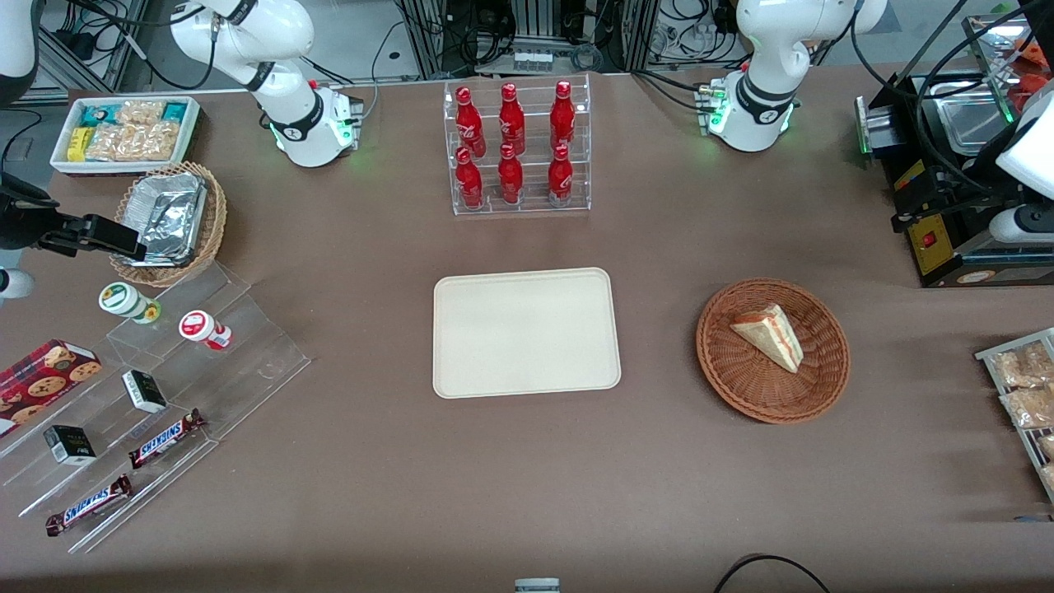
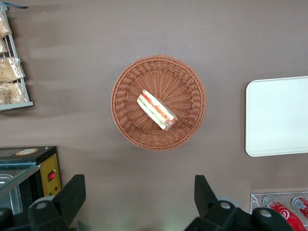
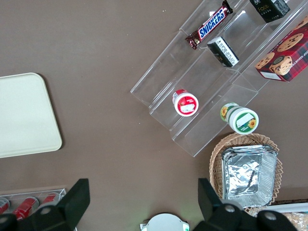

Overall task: Place sandwich from basket to tray
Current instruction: 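Move the left gripper over the wrapped sandwich in the wicker basket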

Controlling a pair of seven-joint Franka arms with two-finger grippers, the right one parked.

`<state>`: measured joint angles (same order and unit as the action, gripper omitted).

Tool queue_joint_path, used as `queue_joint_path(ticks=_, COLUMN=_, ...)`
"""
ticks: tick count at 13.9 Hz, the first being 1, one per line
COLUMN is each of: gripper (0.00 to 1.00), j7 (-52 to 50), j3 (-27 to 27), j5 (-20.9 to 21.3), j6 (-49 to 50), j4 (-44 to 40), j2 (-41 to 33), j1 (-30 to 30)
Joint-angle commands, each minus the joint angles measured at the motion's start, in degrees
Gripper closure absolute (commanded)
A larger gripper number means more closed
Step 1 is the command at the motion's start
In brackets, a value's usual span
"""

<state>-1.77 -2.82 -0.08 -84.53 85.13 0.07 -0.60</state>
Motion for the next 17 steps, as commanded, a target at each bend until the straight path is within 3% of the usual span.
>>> queue_joint_path(ticks=1, gripper=0.0, j7=-0.7, j3=0.6, j5=1.3, j6=0.9, j4=0.8, j2=-0.7, j1=-1.1)
queue_joint_path(ticks=6, gripper=0.0, j7=-1.6, j3=0.4, j5=1.4, j6=-2.6, j4=4.1, j2=1.4, j1=-0.7)
queue_joint_path(ticks=11, gripper=0.0, j7=-8.5, j3=-0.1, j5=1.4, j6=-19.4, j4=19.8, j2=1.1, j1=-2.0)
queue_joint_path(ticks=17, gripper=0.0, j7=-27.0, j3=-0.6, j5=1.4, j6=-38.0, j4=34.9, j2=1.1, j1=-4.2)
